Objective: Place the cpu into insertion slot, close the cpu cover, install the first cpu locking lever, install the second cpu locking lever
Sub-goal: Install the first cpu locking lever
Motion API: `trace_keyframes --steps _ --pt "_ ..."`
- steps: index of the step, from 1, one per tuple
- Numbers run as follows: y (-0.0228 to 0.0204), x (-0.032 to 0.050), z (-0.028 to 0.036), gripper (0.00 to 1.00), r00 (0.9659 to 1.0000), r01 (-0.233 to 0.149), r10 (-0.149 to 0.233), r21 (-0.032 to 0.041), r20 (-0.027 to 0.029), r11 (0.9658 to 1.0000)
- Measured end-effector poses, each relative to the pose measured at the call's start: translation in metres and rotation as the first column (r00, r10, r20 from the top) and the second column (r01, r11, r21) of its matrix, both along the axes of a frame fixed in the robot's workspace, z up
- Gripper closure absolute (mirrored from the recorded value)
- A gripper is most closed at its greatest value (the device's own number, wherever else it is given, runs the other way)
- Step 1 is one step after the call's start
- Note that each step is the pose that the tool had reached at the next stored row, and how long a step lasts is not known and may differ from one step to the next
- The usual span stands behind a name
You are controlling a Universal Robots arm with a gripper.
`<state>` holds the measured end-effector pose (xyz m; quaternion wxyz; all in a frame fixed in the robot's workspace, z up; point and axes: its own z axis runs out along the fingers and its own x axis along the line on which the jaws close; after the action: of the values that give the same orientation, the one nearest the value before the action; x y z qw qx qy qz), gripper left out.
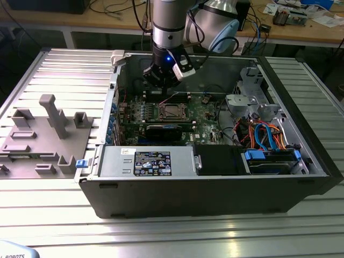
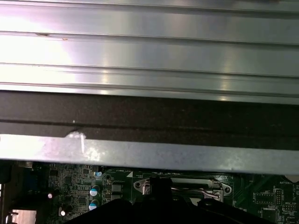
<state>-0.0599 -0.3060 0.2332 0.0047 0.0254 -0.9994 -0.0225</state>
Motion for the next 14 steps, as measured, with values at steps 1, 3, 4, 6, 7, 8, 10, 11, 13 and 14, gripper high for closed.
trace_keyframes --steps 1,3,4,6,7,8,10,11,13,14 --pt "0.0 0.0001 -0.0001 0.89 1.0 0.0 0.0 0.0 0.0 1.0" --pt "0.0 0.0001 -0.0005 0.89 1.0 0.0 0.0 0.0 0.0001 1.0" --pt "0.0 0.0001 -0.0007 0.89 1.0 0.0 0.0 0.0 -0.0001 1.0" --pt "0.0 0.0001 -0.001 0.89 1.0 0.0 0.0 0.0 0.0 1.0" --pt "0.0 0.0001 -0.0013 0.89 1.0 0.0 0.0 0.0 0.0 1.0" --pt "0.0 0.0001 -0.0015 0.89 1.0 0.0 0.0 0.0 0.0 1.0" --pt "0.0 0.0001 -0.0017 0.89 1.0 0.0 0.0 0.0 0.0 1.0" --pt "0.0 0.0001 -0.002 0.89 1.0 0.0 0.0 0.0 0.0 1.0" --pt "0.0 0.0001 -0.0022 0.89 1.0 0.0 0.0 0.0 0.0 1.0" --pt "0.0 0.0001 -0.0023 0.89 1.0 0.0 0.0 0.0 0.0 1.0"
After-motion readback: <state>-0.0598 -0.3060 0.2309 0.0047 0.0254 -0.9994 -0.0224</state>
